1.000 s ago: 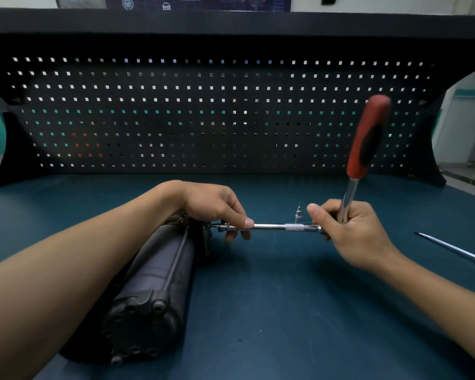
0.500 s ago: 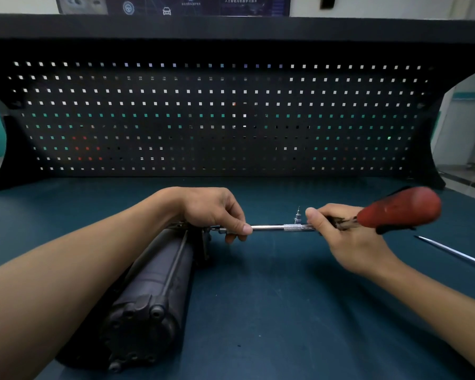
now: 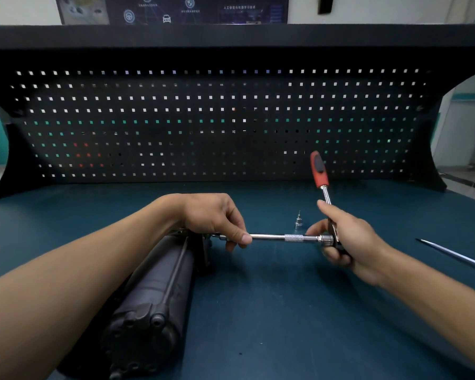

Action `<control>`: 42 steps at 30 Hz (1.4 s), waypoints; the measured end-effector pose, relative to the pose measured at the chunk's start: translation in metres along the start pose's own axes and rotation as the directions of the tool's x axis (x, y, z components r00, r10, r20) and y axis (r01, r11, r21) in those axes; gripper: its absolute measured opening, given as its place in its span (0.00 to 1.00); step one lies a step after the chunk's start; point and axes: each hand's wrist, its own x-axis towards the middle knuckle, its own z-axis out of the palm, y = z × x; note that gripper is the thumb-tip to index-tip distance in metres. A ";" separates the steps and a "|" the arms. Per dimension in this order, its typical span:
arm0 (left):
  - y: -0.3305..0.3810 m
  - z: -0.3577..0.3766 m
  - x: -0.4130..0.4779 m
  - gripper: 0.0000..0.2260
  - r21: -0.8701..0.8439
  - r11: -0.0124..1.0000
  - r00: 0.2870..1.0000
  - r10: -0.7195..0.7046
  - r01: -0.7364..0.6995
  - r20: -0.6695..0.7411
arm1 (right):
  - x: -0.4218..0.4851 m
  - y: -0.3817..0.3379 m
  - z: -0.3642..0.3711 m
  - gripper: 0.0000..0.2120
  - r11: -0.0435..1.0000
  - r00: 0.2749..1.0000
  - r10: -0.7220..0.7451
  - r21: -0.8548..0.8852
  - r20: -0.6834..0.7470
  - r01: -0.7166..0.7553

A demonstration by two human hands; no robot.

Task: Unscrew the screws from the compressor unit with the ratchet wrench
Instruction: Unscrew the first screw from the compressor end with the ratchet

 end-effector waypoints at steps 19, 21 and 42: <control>-0.002 -0.010 -0.009 0.13 -0.042 0.999 0.996 0.021 -0.024 -0.090 | 0.003 0.015 -0.004 0.16 0.939 0.997 0.056 0.337 0.057 -0.072; -0.005 -0.007 -0.008 0.10 -0.090 0.996 0.996 0.016 -0.024 -0.089 | 0.002 0.020 -0.002 0.17 0.950 0.997 0.034 0.307 0.065 -0.052; -0.017 -0.026 -0.026 0.07 0.077 0.985 0.988 -0.149 0.151 -0.031 | 0.006 0.020 0.002 0.18 0.964 0.998 -0.007 0.265 0.061 -0.009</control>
